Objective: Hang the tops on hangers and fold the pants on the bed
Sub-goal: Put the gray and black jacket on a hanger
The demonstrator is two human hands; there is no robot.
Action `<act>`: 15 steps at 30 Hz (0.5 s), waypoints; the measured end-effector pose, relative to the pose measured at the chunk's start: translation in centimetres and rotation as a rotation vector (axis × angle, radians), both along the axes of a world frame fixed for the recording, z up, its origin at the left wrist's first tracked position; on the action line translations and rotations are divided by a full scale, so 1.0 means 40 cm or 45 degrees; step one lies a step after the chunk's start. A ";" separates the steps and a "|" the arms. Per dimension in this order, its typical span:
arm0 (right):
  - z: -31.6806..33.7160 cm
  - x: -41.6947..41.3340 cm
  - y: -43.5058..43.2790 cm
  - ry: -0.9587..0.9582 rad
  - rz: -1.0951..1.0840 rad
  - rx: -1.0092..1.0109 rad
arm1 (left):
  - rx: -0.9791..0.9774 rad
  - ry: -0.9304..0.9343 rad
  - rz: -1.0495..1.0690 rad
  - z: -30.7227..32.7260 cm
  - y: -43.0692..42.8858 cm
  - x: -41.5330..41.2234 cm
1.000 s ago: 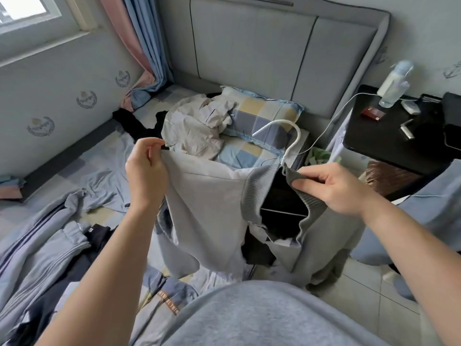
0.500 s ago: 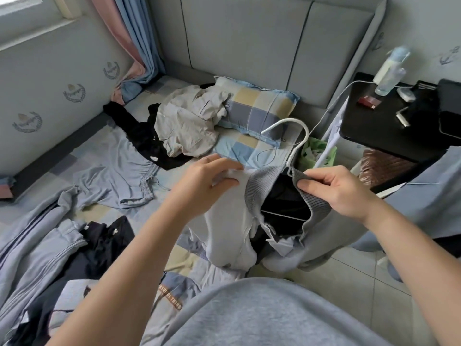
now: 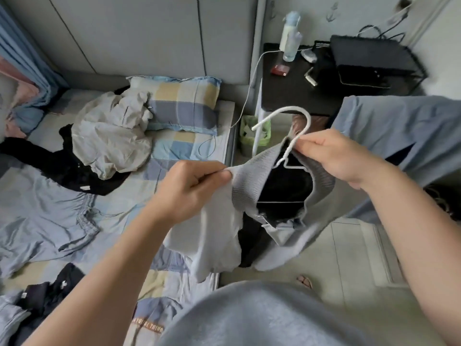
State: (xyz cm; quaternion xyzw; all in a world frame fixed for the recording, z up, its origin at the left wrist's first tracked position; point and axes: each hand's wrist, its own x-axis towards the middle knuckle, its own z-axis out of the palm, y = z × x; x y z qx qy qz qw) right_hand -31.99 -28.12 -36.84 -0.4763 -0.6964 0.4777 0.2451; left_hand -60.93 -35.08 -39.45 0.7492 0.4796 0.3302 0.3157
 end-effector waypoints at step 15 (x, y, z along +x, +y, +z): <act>-0.088 0.740 -0.269 -0.222 -0.643 0.167 | -0.059 -0.097 -0.211 -0.050 0.243 0.681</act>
